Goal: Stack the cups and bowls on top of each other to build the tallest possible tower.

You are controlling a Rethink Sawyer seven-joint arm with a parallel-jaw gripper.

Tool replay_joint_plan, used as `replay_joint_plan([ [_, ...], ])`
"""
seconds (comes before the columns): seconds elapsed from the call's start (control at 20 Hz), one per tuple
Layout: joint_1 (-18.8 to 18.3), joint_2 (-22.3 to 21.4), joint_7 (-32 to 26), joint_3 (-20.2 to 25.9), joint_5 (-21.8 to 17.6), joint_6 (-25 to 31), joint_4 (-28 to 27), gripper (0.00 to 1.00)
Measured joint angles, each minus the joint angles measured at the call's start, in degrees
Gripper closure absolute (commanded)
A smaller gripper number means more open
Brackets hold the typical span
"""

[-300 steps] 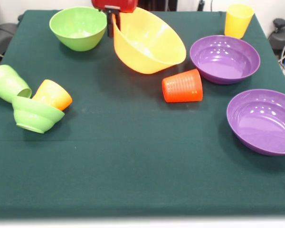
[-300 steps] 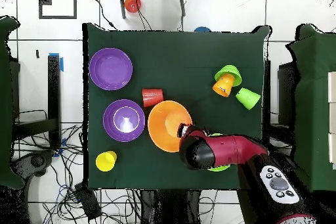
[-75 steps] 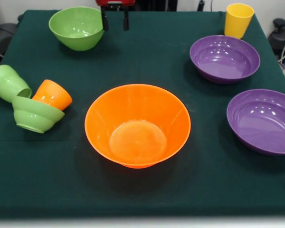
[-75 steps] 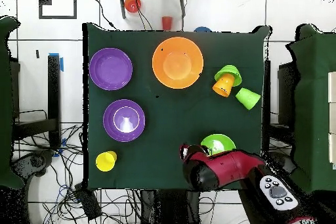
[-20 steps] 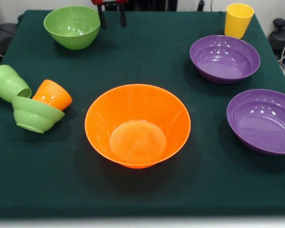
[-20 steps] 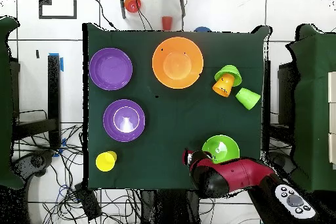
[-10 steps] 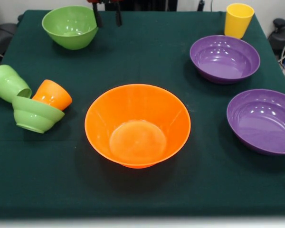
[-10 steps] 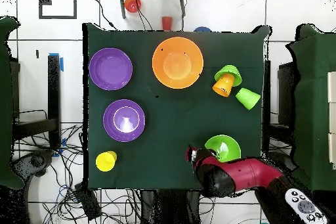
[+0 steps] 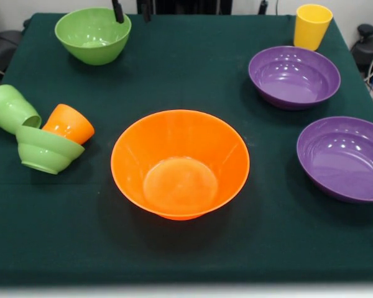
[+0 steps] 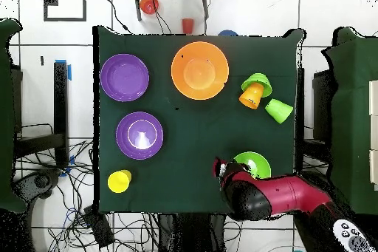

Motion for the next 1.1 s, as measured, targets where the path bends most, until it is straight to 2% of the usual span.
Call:
replay_joint_plan([
  [0.5, 4.06, -0.76, 0.0, -1.11, 0.15, 0.38, -0.01, 0.0],
  [0.65, 5.14, 0.53, 0.0, -2.17, -0.24, 0.38, -0.07, 0.0],
  [1.1, 5.06, 5.47, 0.0, -5.45, -2.77, 0.38, -0.58, 0.0],
])
